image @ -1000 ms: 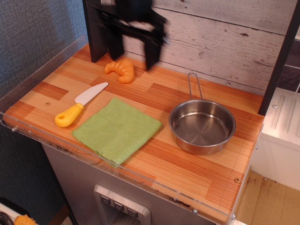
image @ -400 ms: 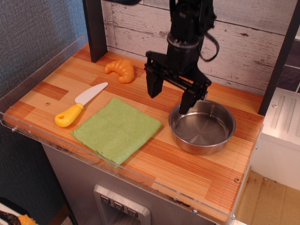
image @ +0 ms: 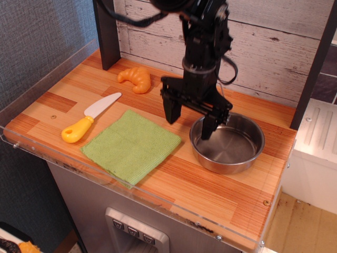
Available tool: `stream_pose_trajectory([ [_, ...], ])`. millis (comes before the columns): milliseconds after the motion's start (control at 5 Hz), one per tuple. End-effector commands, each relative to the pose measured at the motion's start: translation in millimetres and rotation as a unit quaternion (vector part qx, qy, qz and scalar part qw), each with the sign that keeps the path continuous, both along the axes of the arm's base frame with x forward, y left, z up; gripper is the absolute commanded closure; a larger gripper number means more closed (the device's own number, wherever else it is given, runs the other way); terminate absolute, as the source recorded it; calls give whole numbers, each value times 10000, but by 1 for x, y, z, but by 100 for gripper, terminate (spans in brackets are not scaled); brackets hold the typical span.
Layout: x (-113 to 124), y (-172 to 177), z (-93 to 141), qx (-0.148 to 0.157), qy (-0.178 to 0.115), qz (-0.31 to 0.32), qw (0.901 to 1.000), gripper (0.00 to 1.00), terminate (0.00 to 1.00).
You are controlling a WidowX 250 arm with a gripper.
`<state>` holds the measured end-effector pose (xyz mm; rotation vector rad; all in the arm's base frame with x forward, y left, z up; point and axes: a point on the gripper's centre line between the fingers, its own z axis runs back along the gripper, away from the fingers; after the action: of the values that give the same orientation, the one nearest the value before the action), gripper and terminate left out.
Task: Pick up the pot and place it on the green cloth
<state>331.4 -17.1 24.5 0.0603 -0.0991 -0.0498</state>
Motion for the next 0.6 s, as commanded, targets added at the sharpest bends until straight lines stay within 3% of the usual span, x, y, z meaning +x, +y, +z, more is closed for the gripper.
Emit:
stream_pose_trajectory([
  [0, 12, -8, -9, -238, -203, -133, 9994, 100, 0],
  [200, 15, -12, 1, -264, -355, -264, 9987, 100, 0],
  [400, 21, -23, 32, -538, -751, -376, 9950, 100, 0],
])
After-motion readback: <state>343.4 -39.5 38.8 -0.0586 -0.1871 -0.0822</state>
